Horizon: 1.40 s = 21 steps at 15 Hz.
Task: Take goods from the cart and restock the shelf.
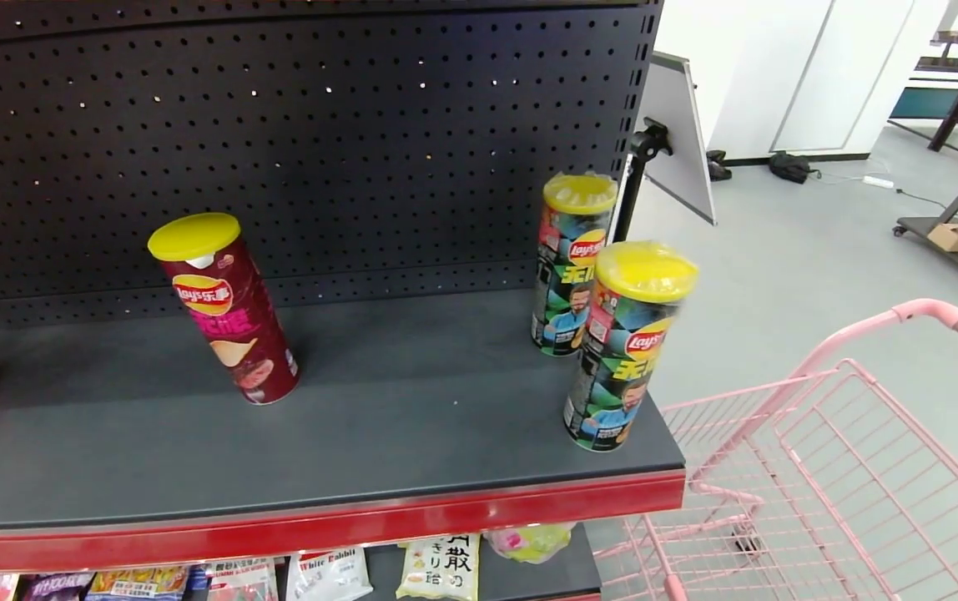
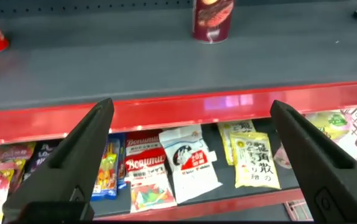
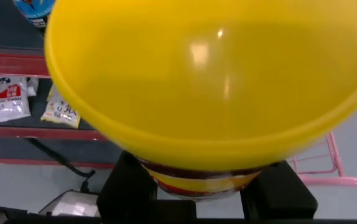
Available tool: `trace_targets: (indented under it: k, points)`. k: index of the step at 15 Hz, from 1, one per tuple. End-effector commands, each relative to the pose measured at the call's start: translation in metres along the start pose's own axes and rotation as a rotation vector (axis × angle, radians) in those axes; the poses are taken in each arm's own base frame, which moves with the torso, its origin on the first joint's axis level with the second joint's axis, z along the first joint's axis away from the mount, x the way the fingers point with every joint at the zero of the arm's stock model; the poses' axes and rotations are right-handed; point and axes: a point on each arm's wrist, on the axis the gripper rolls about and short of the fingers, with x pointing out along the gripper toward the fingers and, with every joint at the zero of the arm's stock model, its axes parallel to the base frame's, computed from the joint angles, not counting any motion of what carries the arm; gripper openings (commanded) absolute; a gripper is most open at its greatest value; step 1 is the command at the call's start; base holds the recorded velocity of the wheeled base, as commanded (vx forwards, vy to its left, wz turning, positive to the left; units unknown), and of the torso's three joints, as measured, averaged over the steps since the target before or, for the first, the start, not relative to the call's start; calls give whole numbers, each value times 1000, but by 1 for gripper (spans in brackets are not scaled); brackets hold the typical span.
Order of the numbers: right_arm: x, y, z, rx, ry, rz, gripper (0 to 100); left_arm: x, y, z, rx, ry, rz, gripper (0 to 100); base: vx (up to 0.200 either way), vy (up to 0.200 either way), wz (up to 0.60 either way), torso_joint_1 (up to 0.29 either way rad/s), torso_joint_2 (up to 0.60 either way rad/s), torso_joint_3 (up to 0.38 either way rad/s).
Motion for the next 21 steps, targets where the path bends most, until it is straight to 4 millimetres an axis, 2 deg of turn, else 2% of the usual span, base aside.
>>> trace_targets:
  k: [1, 3, 4, 21]
  points:
    - [-13, 1, -25, 14, -93, 4, 0, 0, 0, 0, 1, 2, 0, 100, 0, 0, 0, 0, 0, 0]
    - [-17, 2, -50, 12, -125, 15, 0, 0, 0, 0, 1, 2, 0, 100, 0, 200, 0, 0, -2, 5]
    - [-18, 1, -53, 11, -133, 17, 0, 0, 0, 0, 1, 2, 0, 100, 0, 200, 0, -12, -7, 2]
    - [-14, 1, -57, 8, -129, 54, 0, 0, 0, 0, 1, 2, 0, 100, 0, 200, 0, 3, 2, 1]
